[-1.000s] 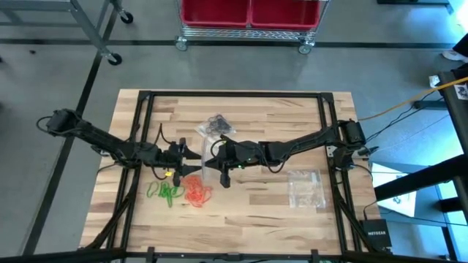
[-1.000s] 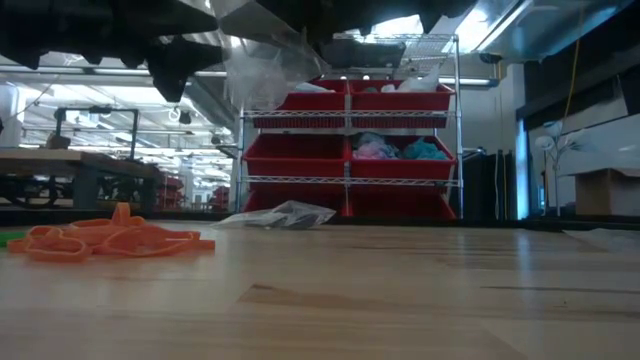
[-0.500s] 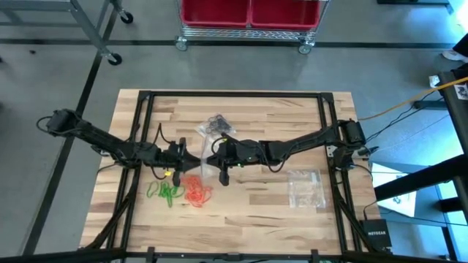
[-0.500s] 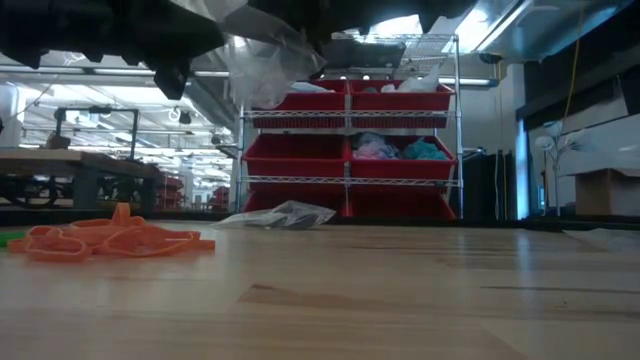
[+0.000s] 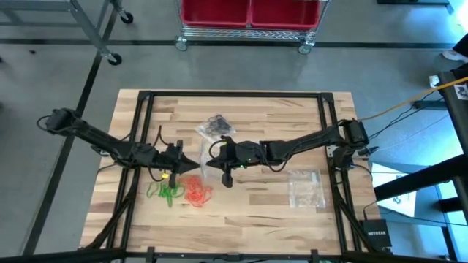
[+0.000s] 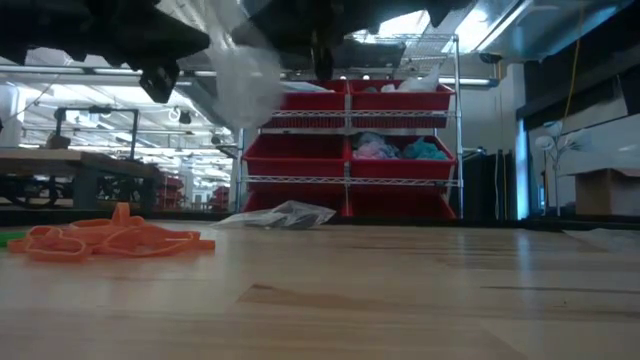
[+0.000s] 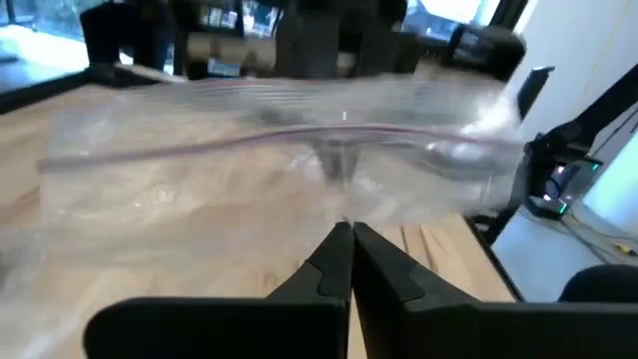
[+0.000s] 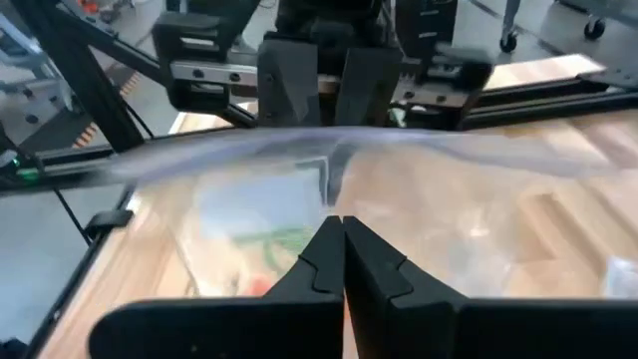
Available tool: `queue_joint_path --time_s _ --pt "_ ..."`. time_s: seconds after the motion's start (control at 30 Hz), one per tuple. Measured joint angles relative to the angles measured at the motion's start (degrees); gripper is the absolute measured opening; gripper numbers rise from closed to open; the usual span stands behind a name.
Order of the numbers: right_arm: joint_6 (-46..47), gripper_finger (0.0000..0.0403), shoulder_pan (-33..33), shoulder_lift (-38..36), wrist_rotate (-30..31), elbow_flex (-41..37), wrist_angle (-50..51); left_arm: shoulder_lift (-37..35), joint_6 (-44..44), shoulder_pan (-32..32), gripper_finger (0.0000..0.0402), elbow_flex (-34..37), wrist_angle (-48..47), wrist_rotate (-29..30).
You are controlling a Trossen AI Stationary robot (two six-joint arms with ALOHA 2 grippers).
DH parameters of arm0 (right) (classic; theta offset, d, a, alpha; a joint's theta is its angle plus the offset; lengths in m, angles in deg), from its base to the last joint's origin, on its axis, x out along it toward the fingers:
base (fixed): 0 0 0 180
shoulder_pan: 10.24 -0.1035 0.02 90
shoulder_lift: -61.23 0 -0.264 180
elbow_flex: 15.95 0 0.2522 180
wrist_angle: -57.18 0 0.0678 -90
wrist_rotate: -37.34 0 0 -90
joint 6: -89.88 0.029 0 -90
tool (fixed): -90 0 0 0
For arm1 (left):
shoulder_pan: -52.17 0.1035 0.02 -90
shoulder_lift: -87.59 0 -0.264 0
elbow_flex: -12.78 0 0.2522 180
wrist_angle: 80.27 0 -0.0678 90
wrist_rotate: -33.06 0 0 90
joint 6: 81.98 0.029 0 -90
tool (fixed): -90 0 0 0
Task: Sort rubber bands
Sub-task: Open the transparent zip bag
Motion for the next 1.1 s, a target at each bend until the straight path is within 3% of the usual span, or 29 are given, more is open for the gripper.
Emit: queue_joint_path --time_s 0.4,0.53,0.67,0.87,1.1 --pt "0.19 0.0002 0.03 -0.78 0.11 0.03 3.67 -2.13 0.51 -0.27 0.0 -0.02 -2.37 -0.44" --pt "4.84 0.0026 2.06 -1.19 -1.57 1.79 10.27 -2.13 0.59 -0.27 0.0 -0.02 -1.51 -2.37" --pt "7.66 0.0078 3.83 -1.5 -8.31 3.99 11.92 -2.13 1.95 -0.22 0.0 -0.02 1.44 -7.46" --pt "5.61 0.0137 2.86 -1.48 -20.25 4.64 5.13 -2.12 2.23 -0.22 0.0 0.0 4.74 -12.12" --pt "4.47 0.0146 0.9 -0.85 -12.84 4.59 3.78 -2.09 2.06 -0.22 0.0 0.0 6.93 -12.16"
